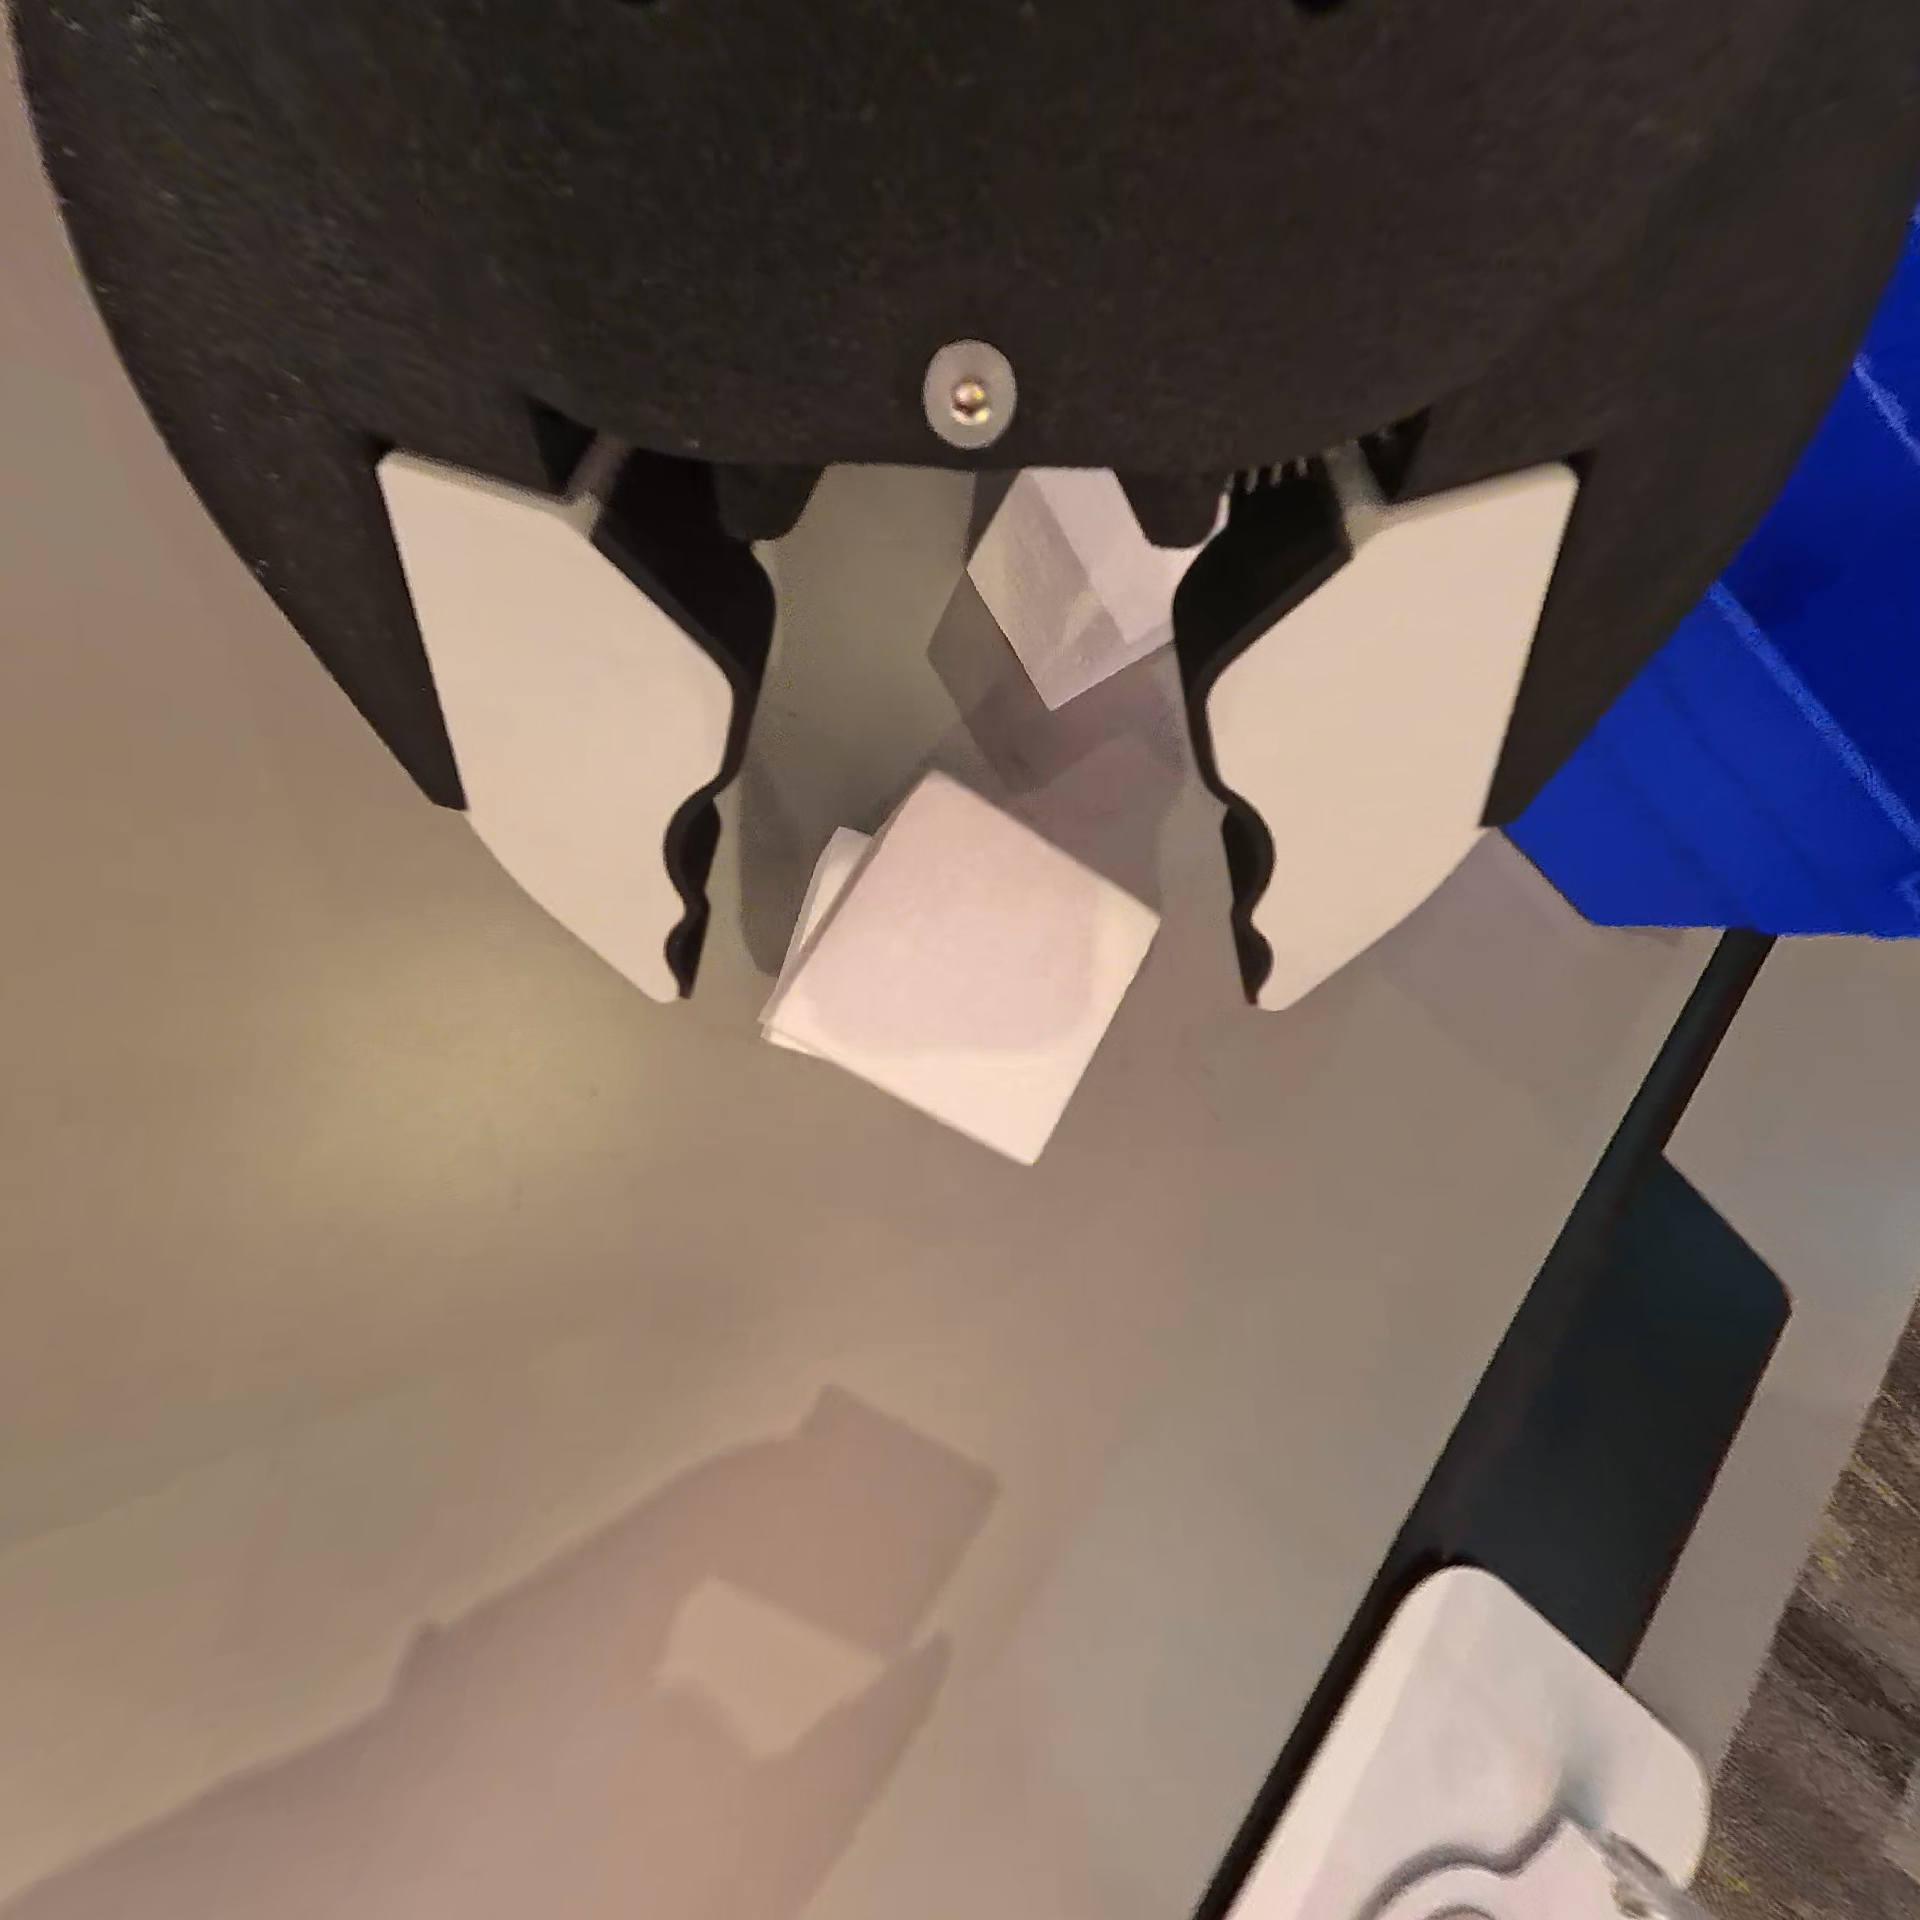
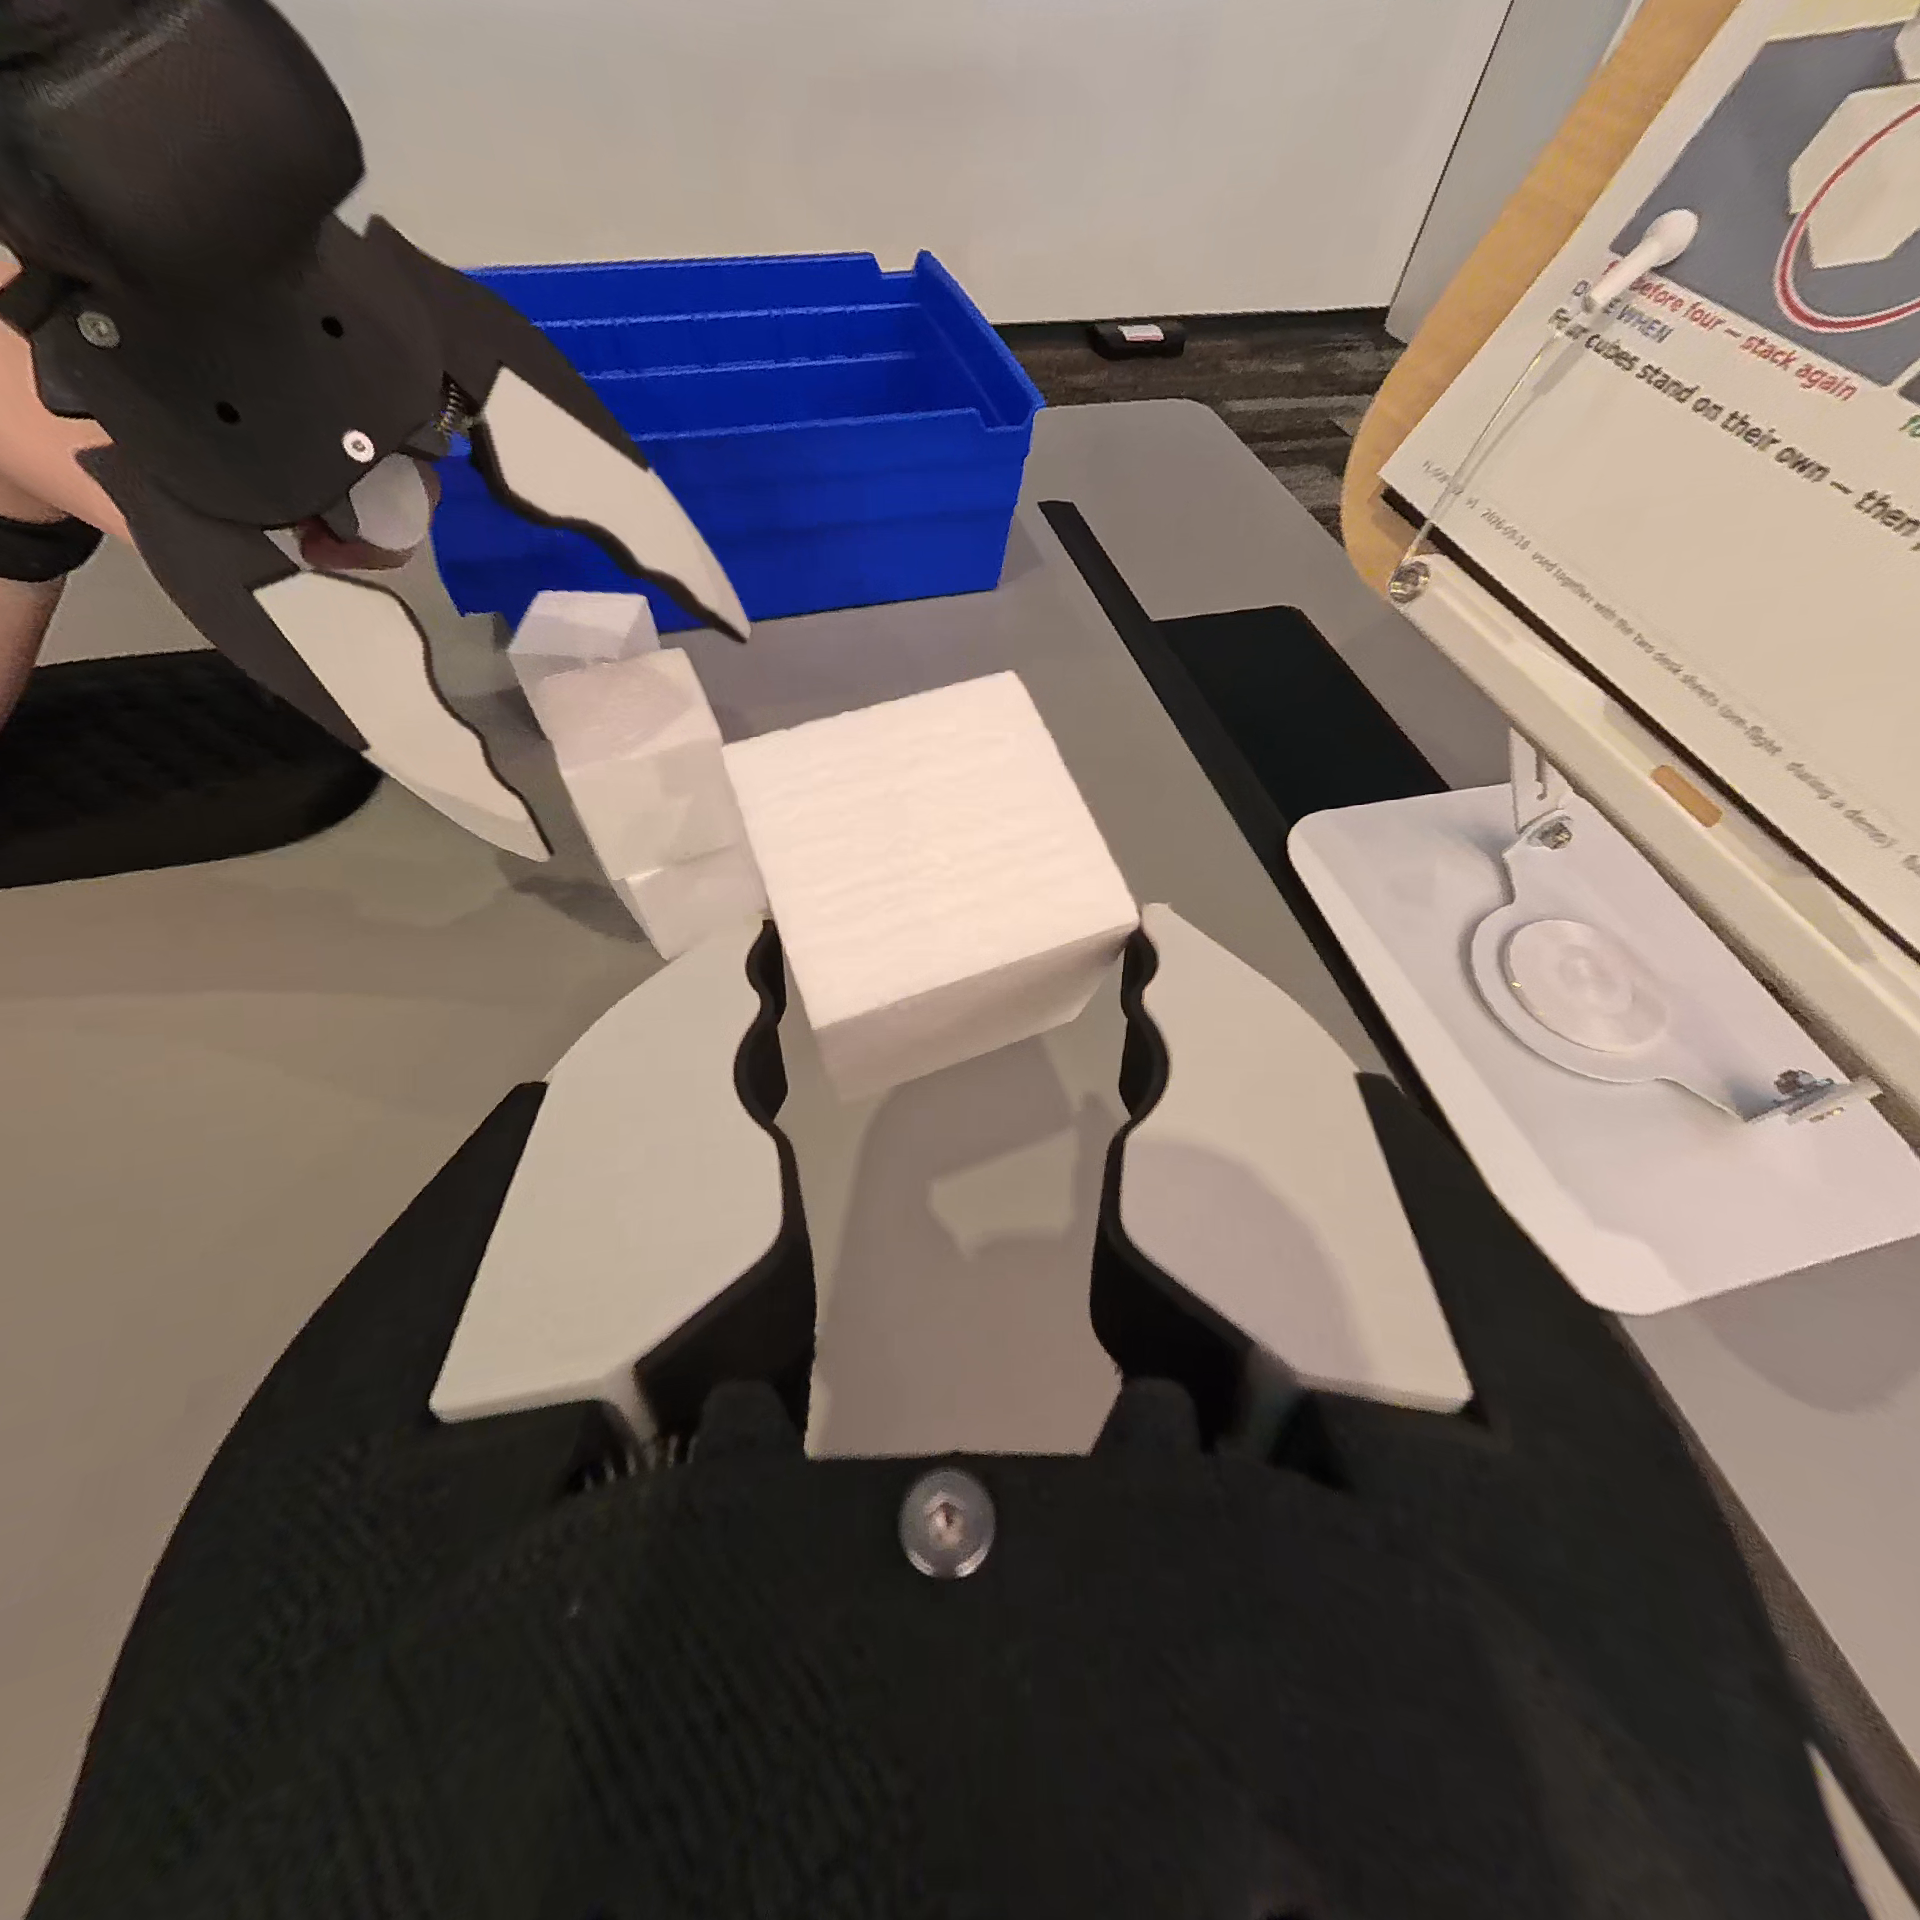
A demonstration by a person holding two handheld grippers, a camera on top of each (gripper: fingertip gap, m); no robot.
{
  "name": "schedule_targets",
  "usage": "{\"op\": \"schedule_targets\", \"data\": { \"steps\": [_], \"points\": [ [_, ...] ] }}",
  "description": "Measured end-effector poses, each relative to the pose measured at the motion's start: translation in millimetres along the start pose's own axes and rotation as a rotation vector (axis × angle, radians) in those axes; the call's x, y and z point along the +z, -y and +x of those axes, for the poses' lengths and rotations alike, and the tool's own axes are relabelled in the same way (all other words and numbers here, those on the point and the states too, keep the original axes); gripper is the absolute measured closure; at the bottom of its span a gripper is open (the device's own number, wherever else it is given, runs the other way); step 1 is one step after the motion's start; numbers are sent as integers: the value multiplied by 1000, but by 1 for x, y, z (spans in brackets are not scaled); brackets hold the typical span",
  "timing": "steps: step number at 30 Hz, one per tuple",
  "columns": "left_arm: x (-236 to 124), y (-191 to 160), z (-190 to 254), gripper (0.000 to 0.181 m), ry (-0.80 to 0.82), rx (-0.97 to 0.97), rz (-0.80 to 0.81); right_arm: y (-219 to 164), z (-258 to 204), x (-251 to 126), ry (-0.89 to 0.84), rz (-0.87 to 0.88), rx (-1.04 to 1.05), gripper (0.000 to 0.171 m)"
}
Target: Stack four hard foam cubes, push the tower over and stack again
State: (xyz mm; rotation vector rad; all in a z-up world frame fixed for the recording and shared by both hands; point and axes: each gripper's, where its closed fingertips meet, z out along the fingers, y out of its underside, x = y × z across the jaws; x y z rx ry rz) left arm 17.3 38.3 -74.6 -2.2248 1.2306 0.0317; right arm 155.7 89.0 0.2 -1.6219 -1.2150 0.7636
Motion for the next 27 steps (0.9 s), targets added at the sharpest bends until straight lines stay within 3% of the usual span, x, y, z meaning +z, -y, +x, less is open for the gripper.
{"op": "schedule_targets", "data": {
  "steps": [4, 10, 17, 27],
  "points": [
    [-37, -15, -13, 82, 60, -109, 116, 13, -23, 18, 70, 50, 17, 108],
    [-80, -77, -31, 87, 258, -319, 163, 34, -67, 81, 157, 10, 30, 108],
    [-83, -122, -24, 89, 264, -421, 164, 23, -98, 131, 130, -150, -53, 107],
    [-74, -122, -31, 93, 311, -408, 126, 15, -97, 130, 89, -202, -47, 107]
  ]
}}
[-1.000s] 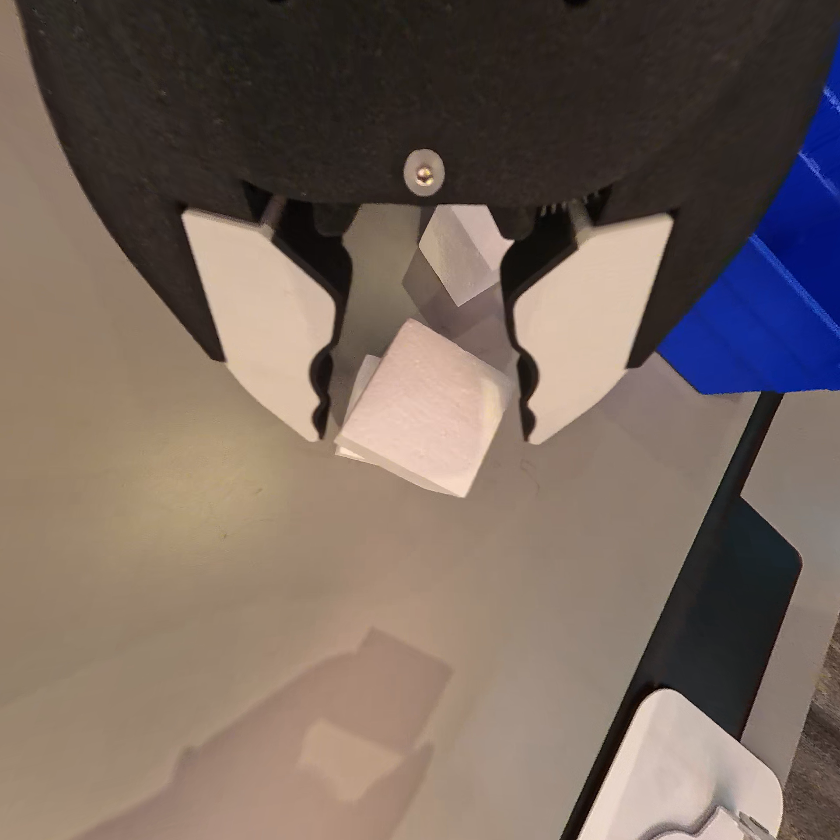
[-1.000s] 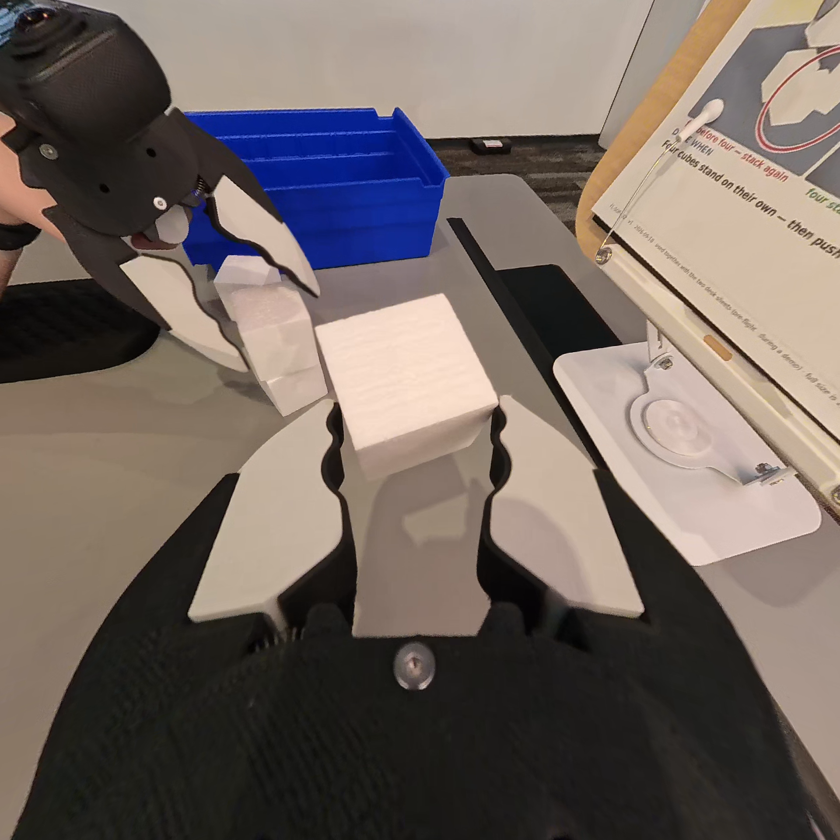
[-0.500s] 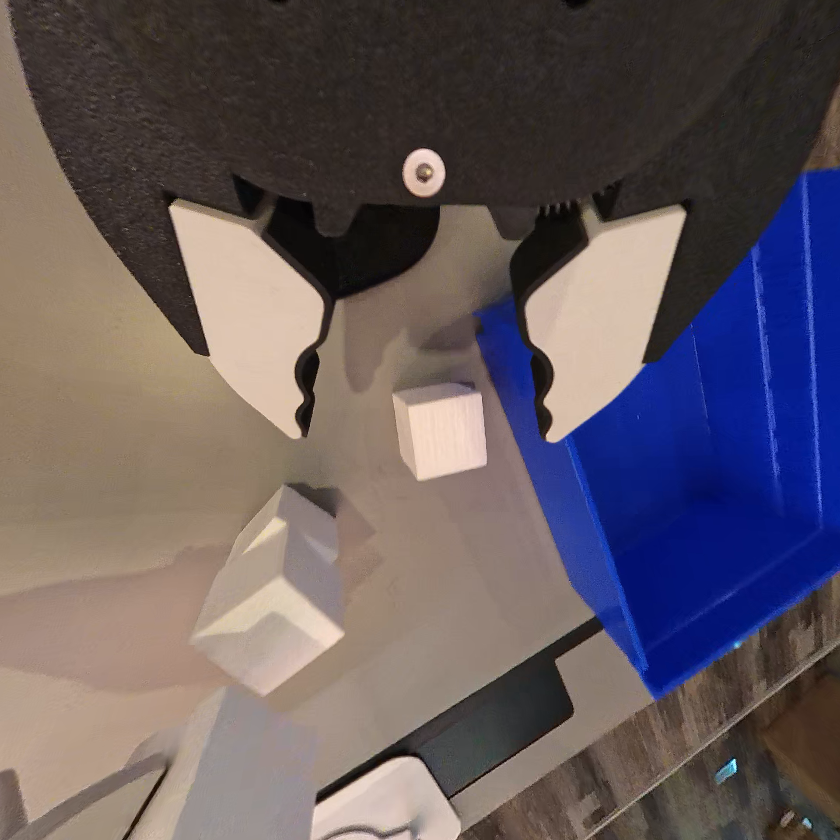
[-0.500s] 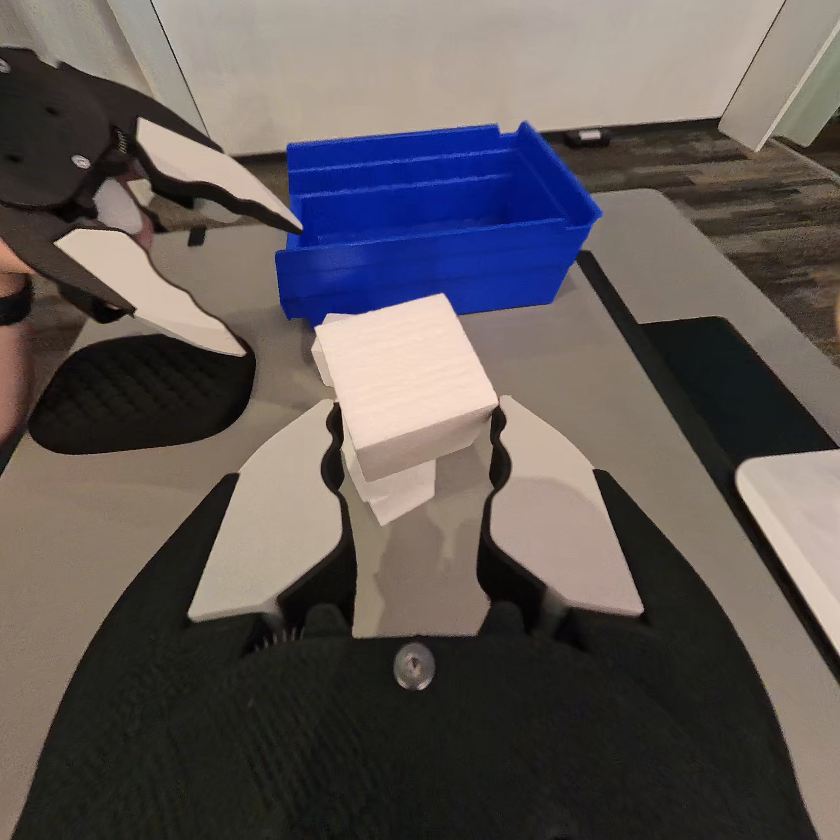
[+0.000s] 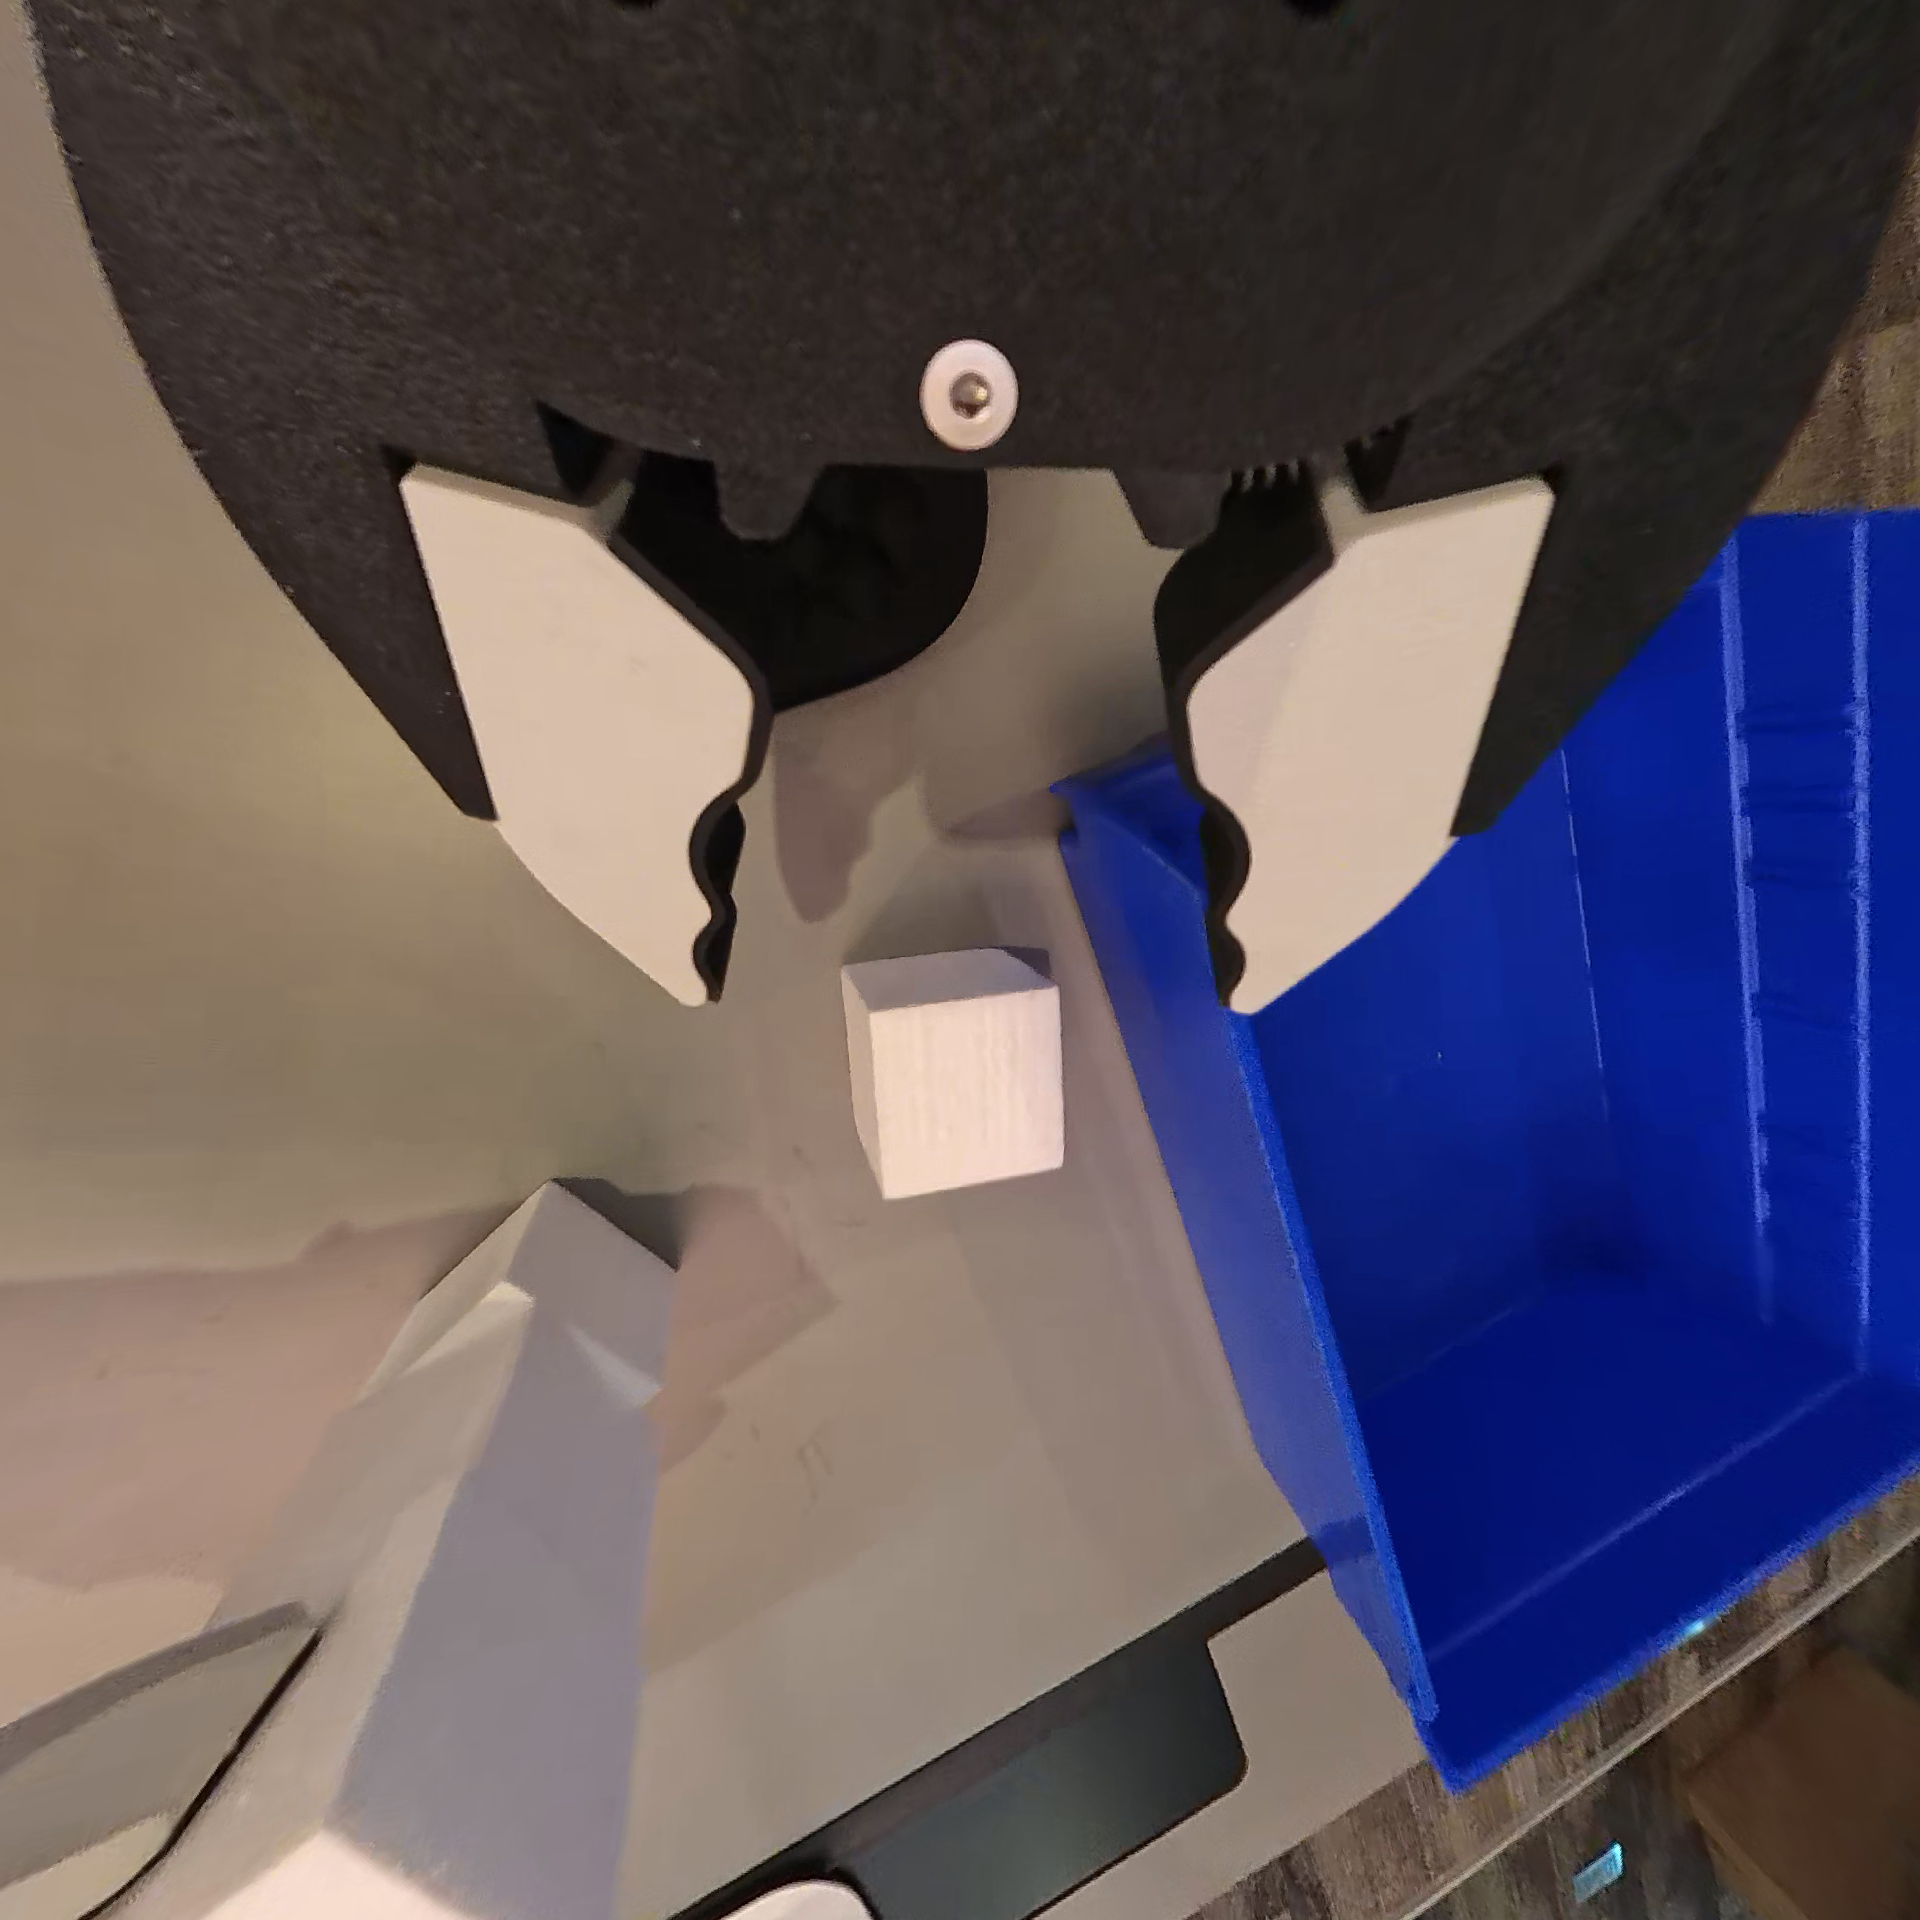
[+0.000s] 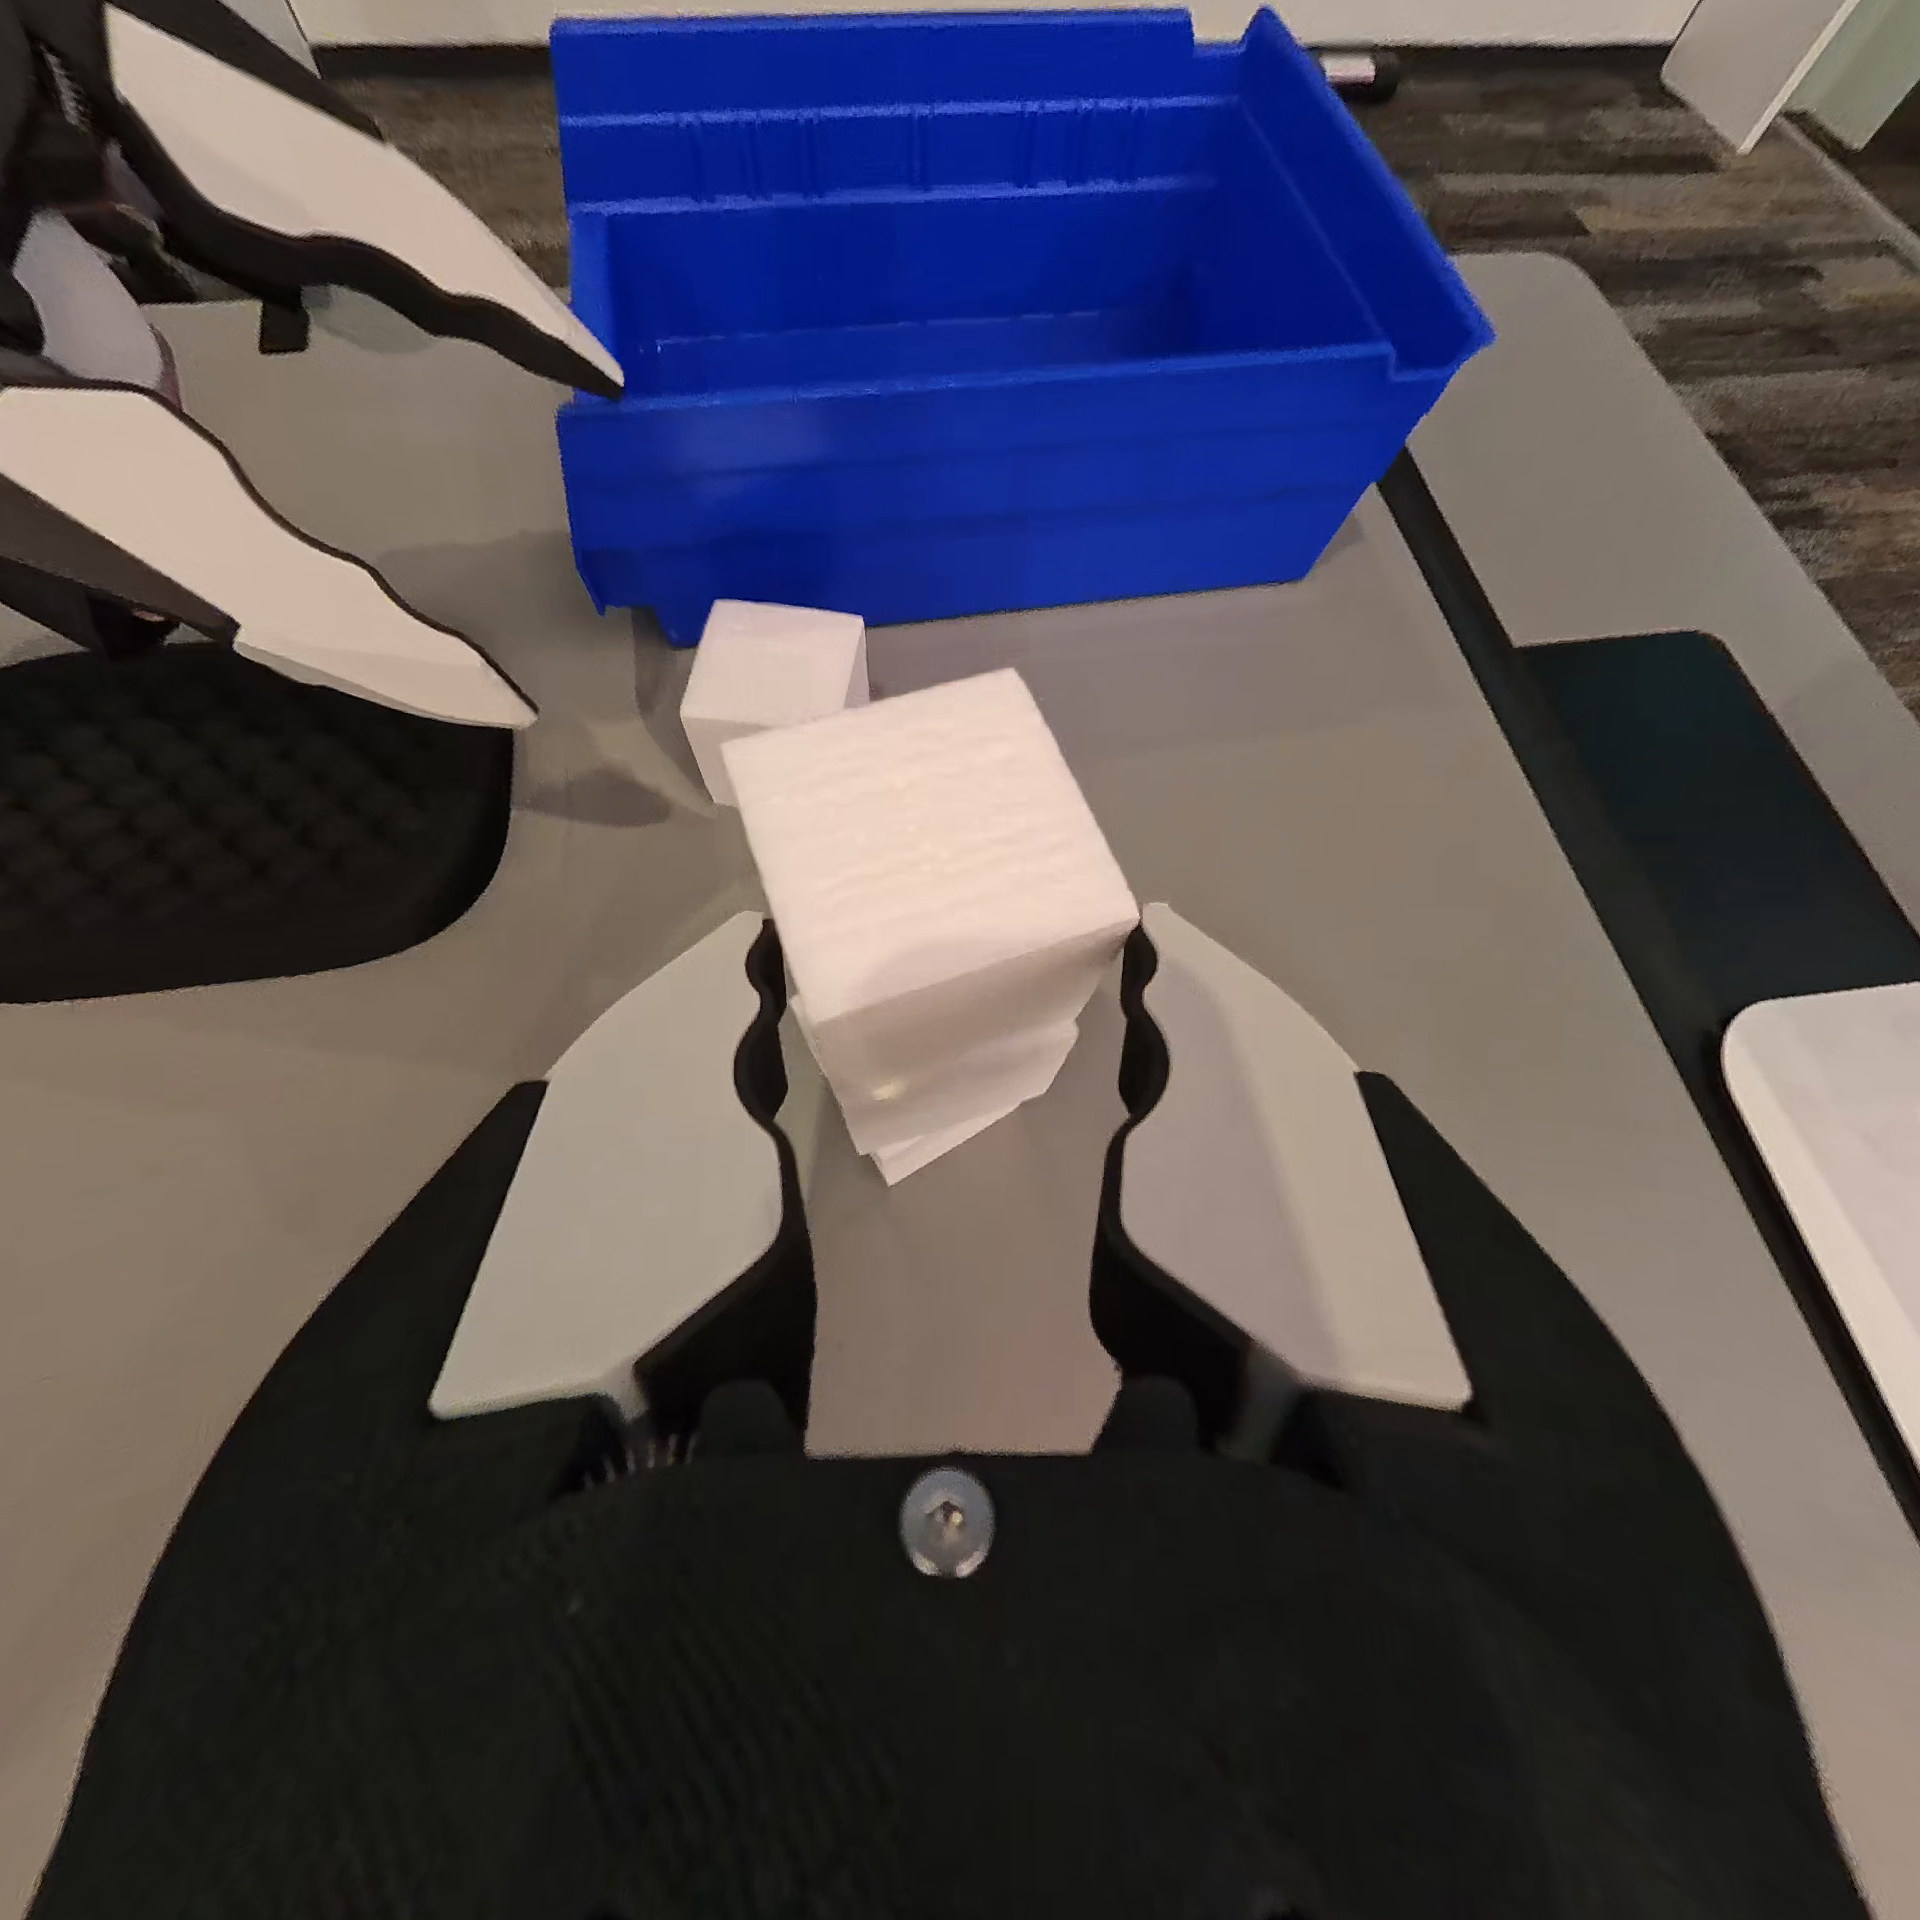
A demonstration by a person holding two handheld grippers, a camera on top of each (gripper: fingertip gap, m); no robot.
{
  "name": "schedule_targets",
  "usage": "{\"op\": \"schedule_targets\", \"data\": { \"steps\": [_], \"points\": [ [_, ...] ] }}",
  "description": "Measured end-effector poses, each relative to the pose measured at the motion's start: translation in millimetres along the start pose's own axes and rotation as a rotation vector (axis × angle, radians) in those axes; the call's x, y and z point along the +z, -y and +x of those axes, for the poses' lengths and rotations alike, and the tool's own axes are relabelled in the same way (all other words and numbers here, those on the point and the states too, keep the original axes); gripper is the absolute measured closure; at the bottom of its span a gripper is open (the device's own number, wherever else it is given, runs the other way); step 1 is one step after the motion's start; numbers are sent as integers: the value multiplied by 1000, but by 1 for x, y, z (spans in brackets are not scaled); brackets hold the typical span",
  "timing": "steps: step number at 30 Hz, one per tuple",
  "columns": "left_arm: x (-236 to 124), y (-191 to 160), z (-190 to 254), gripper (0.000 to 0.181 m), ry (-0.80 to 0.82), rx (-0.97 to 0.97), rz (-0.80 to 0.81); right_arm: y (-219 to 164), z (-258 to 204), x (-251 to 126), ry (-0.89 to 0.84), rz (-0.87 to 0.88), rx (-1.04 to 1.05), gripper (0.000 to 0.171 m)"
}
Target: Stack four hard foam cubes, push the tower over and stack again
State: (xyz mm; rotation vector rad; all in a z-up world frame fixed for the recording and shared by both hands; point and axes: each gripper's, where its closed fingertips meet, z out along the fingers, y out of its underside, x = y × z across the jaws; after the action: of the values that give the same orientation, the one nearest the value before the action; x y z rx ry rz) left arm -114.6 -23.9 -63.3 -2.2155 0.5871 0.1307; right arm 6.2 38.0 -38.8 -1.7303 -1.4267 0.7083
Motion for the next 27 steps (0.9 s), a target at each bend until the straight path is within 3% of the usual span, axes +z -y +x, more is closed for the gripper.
{"op": "schedule_targets", "data": {
  "steps": [7, 11, 17, 22, 27],
  "points": [
    [17, 13, 20, 103, 2, 114, -41, 3, -8, -14, 4, 71, -45, 94],
    [43, -1, 17, 114, 37, 168, -200, 6, -11, -47, 16, 153, -44, 94],
    [69, -25, 4, 102, 106, 132, -423, 13, 8, -91, -21, 252, -20, 98],
    [72, -30, -2, 119, 157, 165, -450, 20, 20, -120, -22, 253, -18, 99],
    [69, -26, 0, 120, 121, 104, -386, 3, 29, -151, -73, 274, -28, 100]
  ]
}}
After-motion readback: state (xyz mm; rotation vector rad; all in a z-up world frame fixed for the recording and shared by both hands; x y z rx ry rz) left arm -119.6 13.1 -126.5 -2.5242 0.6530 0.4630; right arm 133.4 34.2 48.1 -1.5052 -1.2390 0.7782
